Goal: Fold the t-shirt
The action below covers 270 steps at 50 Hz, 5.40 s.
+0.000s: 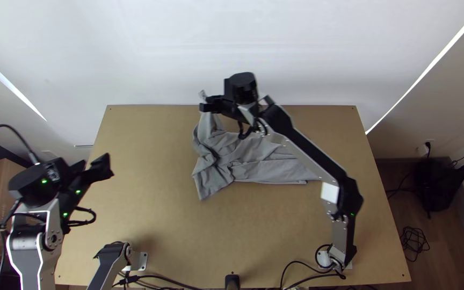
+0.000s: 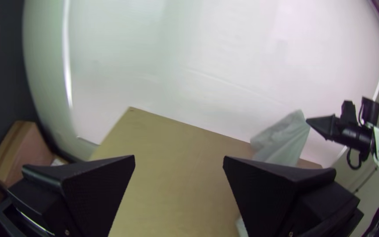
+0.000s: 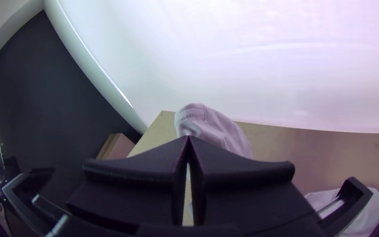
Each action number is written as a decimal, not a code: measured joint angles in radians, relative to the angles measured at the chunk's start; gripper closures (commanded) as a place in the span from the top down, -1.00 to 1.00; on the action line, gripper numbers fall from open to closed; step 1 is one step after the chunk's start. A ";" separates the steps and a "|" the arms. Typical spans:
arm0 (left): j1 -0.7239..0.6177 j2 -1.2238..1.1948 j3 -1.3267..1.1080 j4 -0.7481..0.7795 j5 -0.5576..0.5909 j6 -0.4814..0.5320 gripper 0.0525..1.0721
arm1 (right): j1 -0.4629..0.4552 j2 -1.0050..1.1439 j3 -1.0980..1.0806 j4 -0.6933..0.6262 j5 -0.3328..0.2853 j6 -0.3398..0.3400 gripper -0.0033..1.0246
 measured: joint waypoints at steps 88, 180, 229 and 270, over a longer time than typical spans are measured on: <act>-0.607 0.632 0.102 0.385 0.085 -0.057 0.92 | -0.949 -0.540 -1.018 0.319 0.008 -0.224 0.91; -0.220 0.444 0.091 0.422 0.131 -0.053 0.92 | -0.214 0.229 0.145 -0.575 -0.221 -0.908 0.90; -0.154 0.459 0.086 0.477 0.165 -0.037 0.92 | -0.254 0.463 0.175 -0.400 -0.190 -0.961 0.79; -0.123 0.481 0.086 0.496 0.183 -0.029 0.92 | -0.232 0.478 0.148 -0.412 -0.182 -0.902 -0.95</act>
